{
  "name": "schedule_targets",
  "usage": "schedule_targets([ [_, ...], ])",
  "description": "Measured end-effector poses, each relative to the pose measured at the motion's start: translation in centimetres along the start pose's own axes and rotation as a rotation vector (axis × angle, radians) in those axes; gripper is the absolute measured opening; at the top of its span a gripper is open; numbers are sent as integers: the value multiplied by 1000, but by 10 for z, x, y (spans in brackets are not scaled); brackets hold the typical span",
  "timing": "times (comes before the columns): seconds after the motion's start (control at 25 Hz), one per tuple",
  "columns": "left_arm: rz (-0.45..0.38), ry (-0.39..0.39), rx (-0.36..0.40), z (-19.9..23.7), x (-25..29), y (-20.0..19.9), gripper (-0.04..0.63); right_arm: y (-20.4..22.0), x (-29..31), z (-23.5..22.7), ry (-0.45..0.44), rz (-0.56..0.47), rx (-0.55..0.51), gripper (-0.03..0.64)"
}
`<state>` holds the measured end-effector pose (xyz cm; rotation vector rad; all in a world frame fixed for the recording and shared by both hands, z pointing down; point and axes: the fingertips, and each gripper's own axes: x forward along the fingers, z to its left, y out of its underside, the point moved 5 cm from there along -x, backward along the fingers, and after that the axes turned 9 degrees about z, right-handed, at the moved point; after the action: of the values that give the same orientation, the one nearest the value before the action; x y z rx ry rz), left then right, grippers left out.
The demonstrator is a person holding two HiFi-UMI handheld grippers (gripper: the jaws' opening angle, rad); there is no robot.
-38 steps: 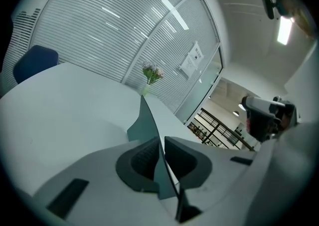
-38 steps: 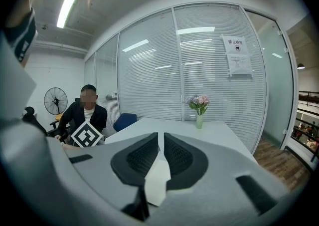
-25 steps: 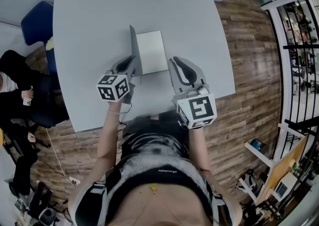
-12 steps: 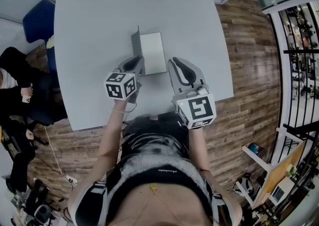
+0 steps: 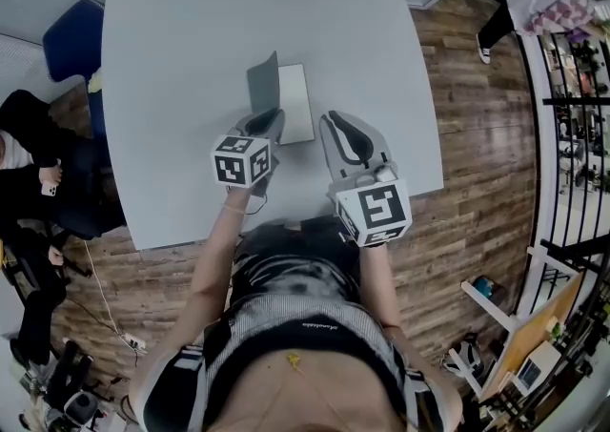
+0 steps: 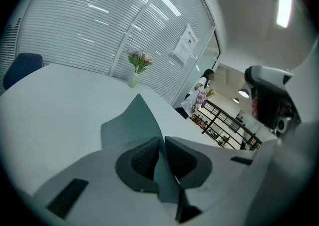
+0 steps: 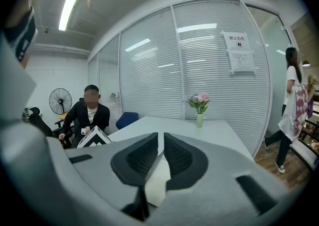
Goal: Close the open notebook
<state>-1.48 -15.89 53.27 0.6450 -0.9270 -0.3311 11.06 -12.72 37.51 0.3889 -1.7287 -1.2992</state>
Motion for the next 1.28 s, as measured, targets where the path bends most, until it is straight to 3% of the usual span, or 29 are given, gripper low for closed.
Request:
schedule_targets([
  [1.28,160,-43,21,-17,66,21,45,14,-8,-32,24,25,22,34],
])
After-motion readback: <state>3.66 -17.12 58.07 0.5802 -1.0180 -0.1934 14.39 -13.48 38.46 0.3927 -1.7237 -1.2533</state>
